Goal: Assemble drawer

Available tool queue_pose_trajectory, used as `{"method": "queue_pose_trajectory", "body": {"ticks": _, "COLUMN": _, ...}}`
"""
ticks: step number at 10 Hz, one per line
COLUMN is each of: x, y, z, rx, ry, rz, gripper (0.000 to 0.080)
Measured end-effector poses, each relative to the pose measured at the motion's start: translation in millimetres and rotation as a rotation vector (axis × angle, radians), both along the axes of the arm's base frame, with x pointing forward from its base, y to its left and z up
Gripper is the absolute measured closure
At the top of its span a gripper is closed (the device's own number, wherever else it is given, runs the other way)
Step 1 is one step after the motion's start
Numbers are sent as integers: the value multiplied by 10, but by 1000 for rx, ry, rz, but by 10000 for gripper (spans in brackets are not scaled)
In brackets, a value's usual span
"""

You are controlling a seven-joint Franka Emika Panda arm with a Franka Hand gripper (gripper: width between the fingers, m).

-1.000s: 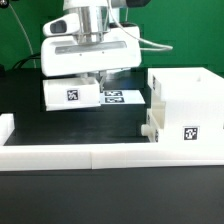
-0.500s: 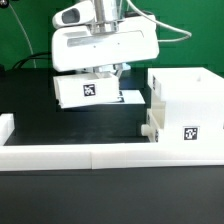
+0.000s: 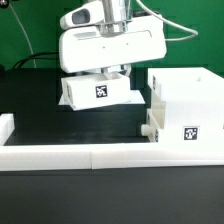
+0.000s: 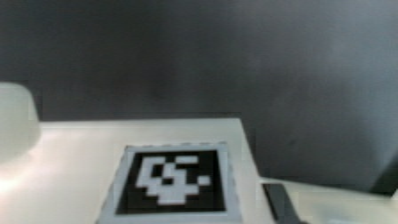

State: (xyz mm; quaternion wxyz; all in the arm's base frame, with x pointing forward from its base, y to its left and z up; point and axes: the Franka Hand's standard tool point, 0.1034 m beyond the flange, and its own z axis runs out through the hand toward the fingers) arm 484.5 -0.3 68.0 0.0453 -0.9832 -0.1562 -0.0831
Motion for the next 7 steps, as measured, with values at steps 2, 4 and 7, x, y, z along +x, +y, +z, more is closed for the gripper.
{"method": "queue_pose_trajectory", "body": {"ticks": 2, "x": -10, "y": -54, "z": -43, "rx": -30, "ry": -11, "rz": 177, "gripper": 757}}
{"method": "queue_pose_trajectory", "body": {"ticks": 4, "x": 78, "y": -85, "z": -36, "rx": -51, "ry": -21, "rz": 297, "gripper": 757}}
{"method": "queue_pose_trajectory", "body": {"ticks": 7, "x": 142, "y": -117, "z": -20, "rx": -98, "ry": -39, "rz": 534, "gripper": 757}}
